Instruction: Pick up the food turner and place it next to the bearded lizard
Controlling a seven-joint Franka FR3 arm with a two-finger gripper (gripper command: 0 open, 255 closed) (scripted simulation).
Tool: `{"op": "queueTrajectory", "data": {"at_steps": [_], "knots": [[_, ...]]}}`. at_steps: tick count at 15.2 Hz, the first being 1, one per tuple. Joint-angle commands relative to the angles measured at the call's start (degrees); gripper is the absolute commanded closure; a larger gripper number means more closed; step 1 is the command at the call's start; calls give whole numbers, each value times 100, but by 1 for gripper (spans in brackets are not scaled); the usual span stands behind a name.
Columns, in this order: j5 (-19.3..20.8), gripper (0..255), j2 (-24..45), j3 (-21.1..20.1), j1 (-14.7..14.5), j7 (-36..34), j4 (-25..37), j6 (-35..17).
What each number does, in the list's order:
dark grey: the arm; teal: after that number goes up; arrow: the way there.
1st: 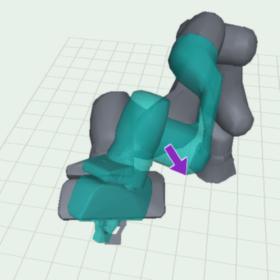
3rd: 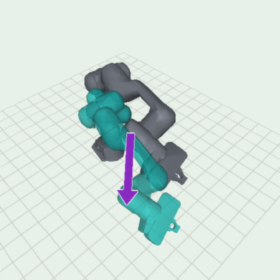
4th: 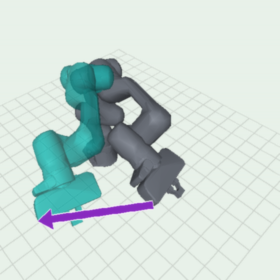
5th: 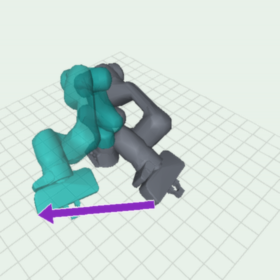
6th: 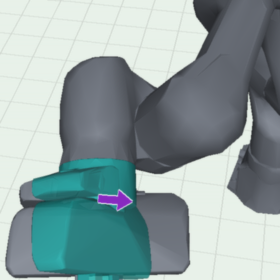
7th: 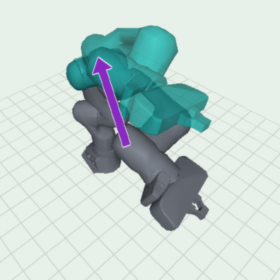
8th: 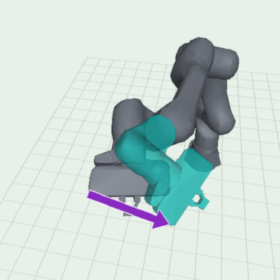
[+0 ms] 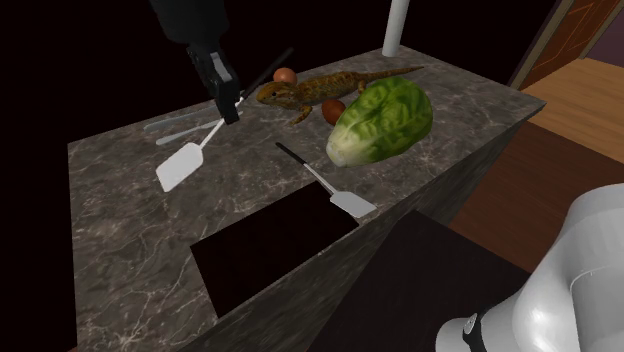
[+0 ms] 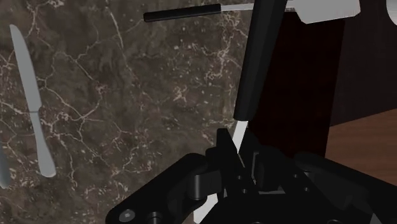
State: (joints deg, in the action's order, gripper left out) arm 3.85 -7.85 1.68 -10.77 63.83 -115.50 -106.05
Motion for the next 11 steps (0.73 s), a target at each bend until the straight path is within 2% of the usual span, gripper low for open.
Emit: {"op": "queueTrajectory", "data": {"at_steps": [1, 11], "knots": [[36, 255, -327, 107, 87, 181, -375, -58], [430, 255, -1704, 805, 610, 1202, -1661, -58]]}}
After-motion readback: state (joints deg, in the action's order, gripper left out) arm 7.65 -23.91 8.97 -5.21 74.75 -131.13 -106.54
